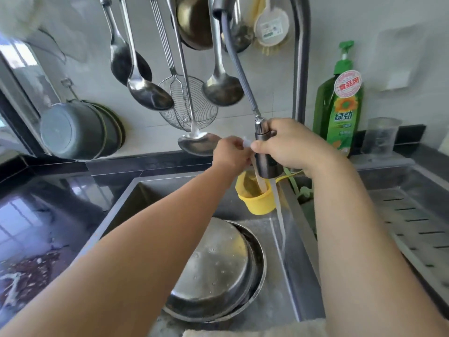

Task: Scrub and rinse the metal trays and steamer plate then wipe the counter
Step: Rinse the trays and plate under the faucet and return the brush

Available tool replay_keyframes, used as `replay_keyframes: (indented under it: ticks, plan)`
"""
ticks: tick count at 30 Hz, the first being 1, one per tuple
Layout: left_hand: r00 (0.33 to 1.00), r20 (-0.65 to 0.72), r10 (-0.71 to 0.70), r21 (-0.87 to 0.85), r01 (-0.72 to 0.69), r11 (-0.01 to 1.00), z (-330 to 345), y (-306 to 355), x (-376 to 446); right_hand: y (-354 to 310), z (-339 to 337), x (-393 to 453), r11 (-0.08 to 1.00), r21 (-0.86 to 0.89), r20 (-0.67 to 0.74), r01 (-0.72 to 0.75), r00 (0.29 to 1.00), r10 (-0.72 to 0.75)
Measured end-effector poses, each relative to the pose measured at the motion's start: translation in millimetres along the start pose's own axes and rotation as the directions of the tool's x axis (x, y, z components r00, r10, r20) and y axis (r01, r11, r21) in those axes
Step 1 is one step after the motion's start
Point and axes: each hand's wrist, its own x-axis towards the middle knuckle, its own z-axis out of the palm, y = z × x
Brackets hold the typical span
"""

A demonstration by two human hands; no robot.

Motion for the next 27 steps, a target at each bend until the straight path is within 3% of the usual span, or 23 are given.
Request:
replay_keyframes:
  ticks: [3,5,7,9,12,15,18,22,25,27]
  plan:
    - [0.996,0.09,0.0,0.258,-0.024,0.966,18,-21,15,0,5,2,1.0,0.023,0.022,0.014,1.0,-0.014]
    - [0.988,0.152,-0.015,0.575,-0.076,0.814,22,-30,16,-2,9,2,0.999,0.033,0.034,0.024,0.999,-0.025]
    - [0.982,0.183,0.051,0.708,-0.168,0.686,18,-31,10,-5,13,2,0.999,0.043,0.048,0.022,0.999,-0.024]
    - [0.978,0.207,0.004,0.72,-0.155,0.676,5,-31,-5,-8,16,0,0.999,0.05,0.058,0.02,0.998,-0.023]
    - [0.973,0.17,-0.157,0.736,-0.019,0.677,-38,-48,-36,-15,19,-4,0.998,0.058,0.077,0.014,0.997,-0.019]
    - [0.92,0.093,-0.381,0.784,0.169,0.598,-88,-80,-74,-26,29,-10,0.997,0.073,0.098,0.018,0.995,-0.025]
    - [0.777,-0.085,-0.624,0.617,0.533,0.579,-128,-118,-98,-38,40,-15,0.975,0.222,0.208,-0.024,0.978,-0.023]
    - [0.539,-0.011,-0.842,0.212,0.824,0.525,-152,-150,-122,-50,58,-18,0.938,0.345,0.224,-0.021,0.973,-0.061]
    - [0.534,0.049,-0.844,0.094,0.839,0.536,-159,-158,-127,-54,69,-16,0.911,0.411,0.17,-0.021,0.984,-0.055]
    - [0.546,0.016,-0.837,0.033,0.837,0.547,-164,-159,-126,-56,73,-15,0.899,0.438,0.16,-0.027,0.986,-0.049]
